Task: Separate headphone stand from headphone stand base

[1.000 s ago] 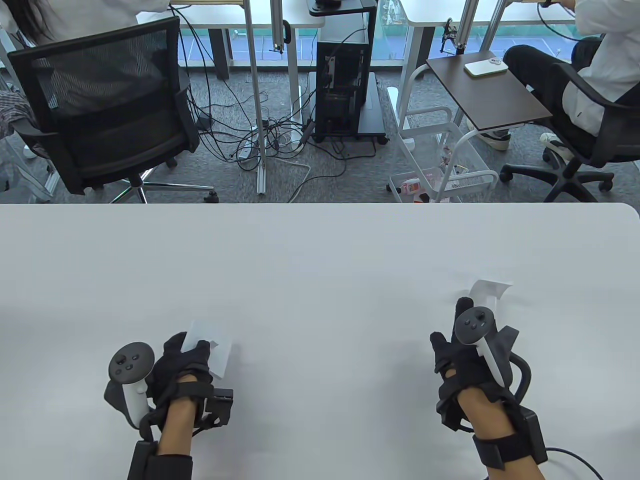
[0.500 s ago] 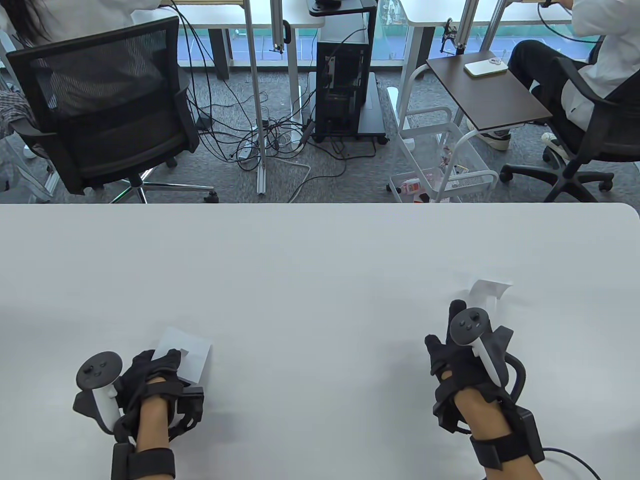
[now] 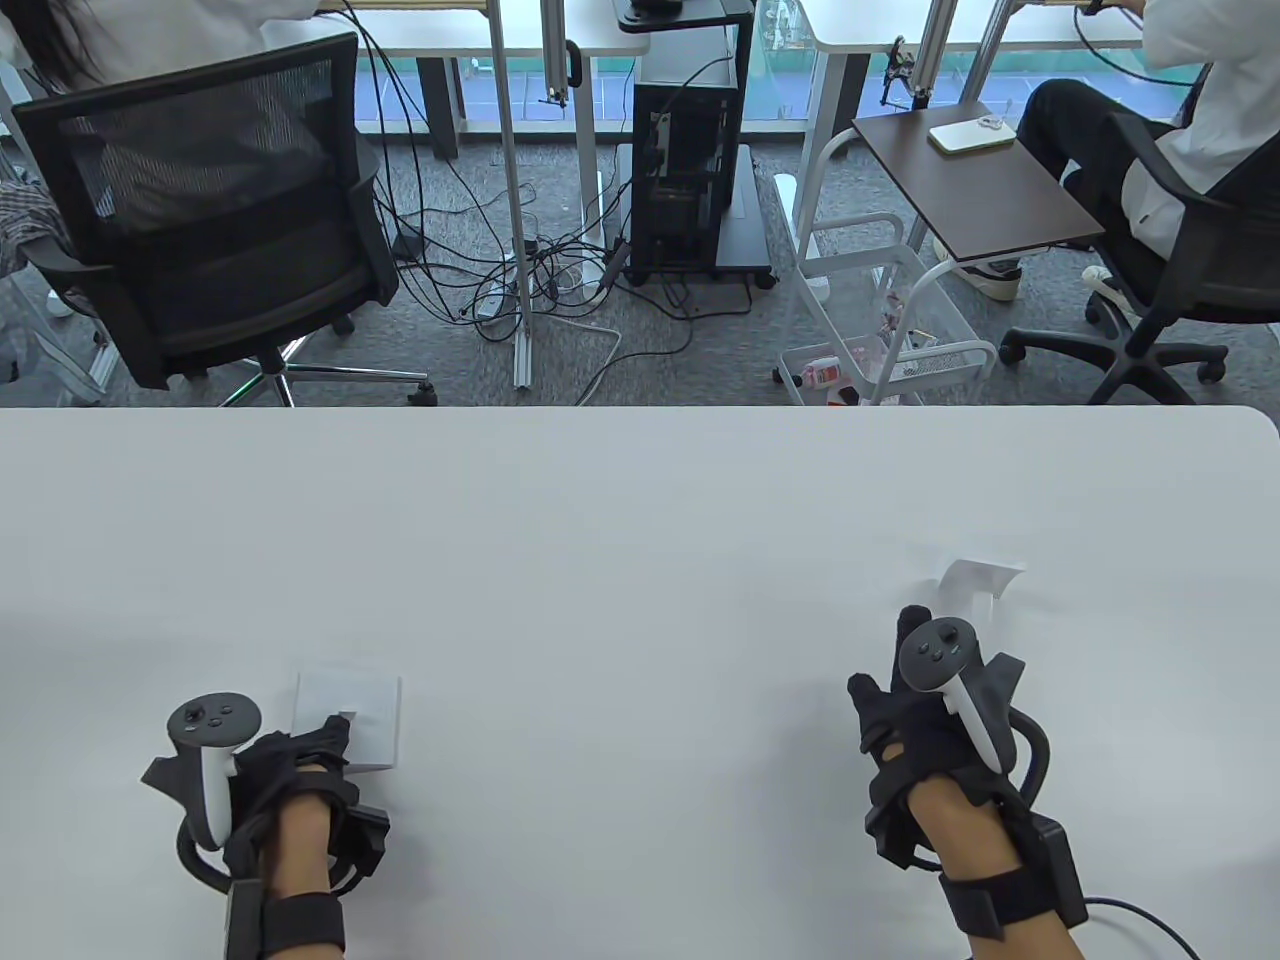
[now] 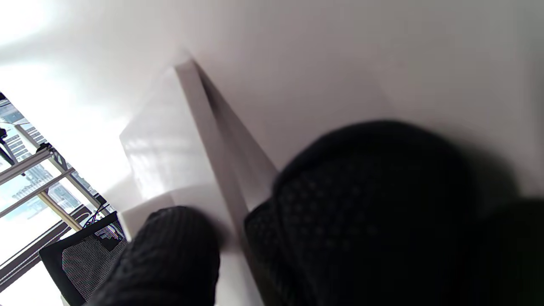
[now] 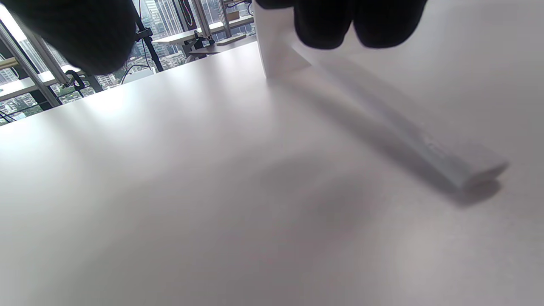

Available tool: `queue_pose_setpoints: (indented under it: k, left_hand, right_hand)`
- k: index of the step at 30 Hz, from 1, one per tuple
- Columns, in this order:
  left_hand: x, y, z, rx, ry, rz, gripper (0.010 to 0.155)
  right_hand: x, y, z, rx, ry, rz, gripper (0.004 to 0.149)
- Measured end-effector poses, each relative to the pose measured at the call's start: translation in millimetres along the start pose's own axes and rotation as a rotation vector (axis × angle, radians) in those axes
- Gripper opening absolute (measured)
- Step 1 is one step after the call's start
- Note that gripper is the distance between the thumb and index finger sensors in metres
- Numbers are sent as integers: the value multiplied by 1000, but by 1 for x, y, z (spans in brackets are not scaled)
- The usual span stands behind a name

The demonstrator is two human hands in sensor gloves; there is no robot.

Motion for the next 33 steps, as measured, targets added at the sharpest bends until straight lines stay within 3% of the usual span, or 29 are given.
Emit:
queue_pose_setpoints:
  k: [4,13,25,33]
  left_hand:
    - [-1,-9,3,11,-95,-161,75]
    - [-6,-22,3,27,-183,-393,78]
    - [-11,-26,5,24,-221,-451,74]
    - [-15,-30,7,25,-240,-506,74]
  right_hand:
    - [-1,1,0,2,3,-5,79]
    - [1,1,1,2,2,5,79]
    - [5,-14,7,-59,27,39,80]
    - [21,-25,-6,-58,-4,112,85]
Point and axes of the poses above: the tracker on the back of each hand, its own y axis roughly to the little-finger side, its own z axis roughly from the fingertips to the wrist, x = y × z, the point moved 1 cm from there along -z, roughly from the wrist to the fingertips, and after that the axes turned 7 degrees about y, right-handed, at the moved point
